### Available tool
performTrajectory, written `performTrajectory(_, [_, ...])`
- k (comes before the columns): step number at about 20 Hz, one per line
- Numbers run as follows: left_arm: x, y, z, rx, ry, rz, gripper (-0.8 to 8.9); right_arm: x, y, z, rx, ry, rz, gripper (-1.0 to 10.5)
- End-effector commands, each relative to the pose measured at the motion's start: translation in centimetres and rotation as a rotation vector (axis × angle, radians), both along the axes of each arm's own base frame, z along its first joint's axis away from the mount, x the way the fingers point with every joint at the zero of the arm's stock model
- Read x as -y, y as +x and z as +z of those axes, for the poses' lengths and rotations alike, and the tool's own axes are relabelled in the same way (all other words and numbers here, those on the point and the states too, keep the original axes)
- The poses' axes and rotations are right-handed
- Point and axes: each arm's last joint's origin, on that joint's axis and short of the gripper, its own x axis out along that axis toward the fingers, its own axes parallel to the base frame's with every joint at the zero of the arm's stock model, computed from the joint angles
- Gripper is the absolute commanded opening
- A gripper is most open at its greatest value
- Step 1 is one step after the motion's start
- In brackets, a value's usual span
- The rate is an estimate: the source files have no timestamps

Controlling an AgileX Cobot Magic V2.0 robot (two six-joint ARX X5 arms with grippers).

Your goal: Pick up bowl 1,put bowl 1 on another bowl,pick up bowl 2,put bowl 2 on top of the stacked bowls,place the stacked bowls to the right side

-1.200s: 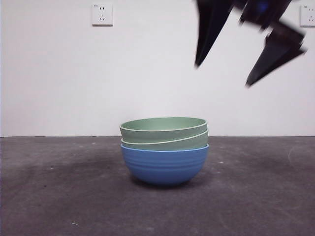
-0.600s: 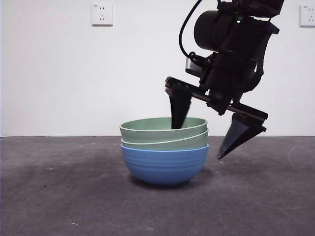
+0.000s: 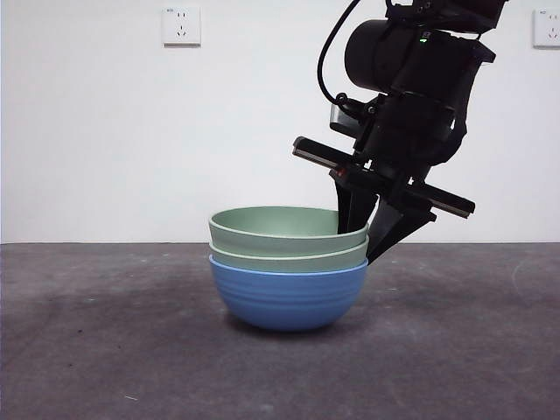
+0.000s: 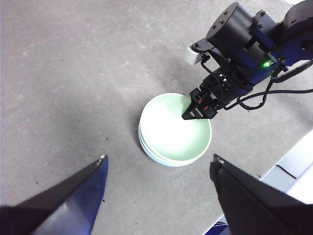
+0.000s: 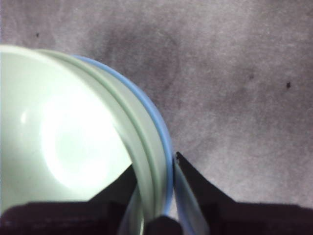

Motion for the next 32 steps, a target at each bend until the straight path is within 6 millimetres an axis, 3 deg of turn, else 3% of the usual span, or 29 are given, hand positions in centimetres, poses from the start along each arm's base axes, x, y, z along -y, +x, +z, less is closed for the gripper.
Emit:
performTrajectory(1, [0.1, 0.0, 0.0, 0.004, -0.004, 0.000, 3.55, 0.0, -0.1, 0.2, 0.010, -0.003, 0.020, -0.1])
performTrajectory(5, [0.1, 0.0, 0.0, 0.004, -0.005, 0.000, 3.55, 1.5, -0.1, 2.6, 0.095, 0.019, 0.008, -0.1])
performTrajectory(8, [0.1, 0.0, 0.0, 0.005, -0.005, -0.001, 3.55, 4.9, 1.2, 3.7, 0.145, 0.017, -0.072, -0.1])
performTrajectory(13, [0.1, 0.0, 0.0, 0.004, -0.007, 0.001, 3.55, 11.5, 3.6, 3.6, 0.169, -0.007, -0.251, -0.1])
performTrajectory(16, [0.1, 0.0, 0.1, 0.012, -0.014, 0.001, 3.55, 14.3, 4.5, 2.8, 0.152, -0.017, -0.334, -0.1])
performTrajectory(20, [0.1, 0.1, 0.2, 0.024, -0.022, 0.001, 3.54, 15.2, 5.4, 0.8, 0.107, -0.037, -0.343, -0.1])
performTrajectory(26, [0.1, 0.1, 0.2, 0.021, -0.024, 0.003, 3.55, 15.4, 5.6, -0.2, 0.088, -0.059, -0.315, 0.0])
performTrajectory(27, [0.1, 0.1, 0.2, 0.021, -0.024, 0.003, 3.55, 15.5, 5.6, -0.2, 0.082, -0.061, -0.314, 0.2])
performTrajectory(30, [0.1, 0.1, 0.2, 0.021, -0.024, 0.004, 3.54, 15.6, 5.5, -0.2, 0.074, -0.066, -0.309, 2.2])
performTrajectory(32, [0.1, 0.1, 0.2, 0.021, -0.024, 0.003, 3.55, 15.5, 5.5, -0.2, 0.070, -0.064, -0.307, 2.6])
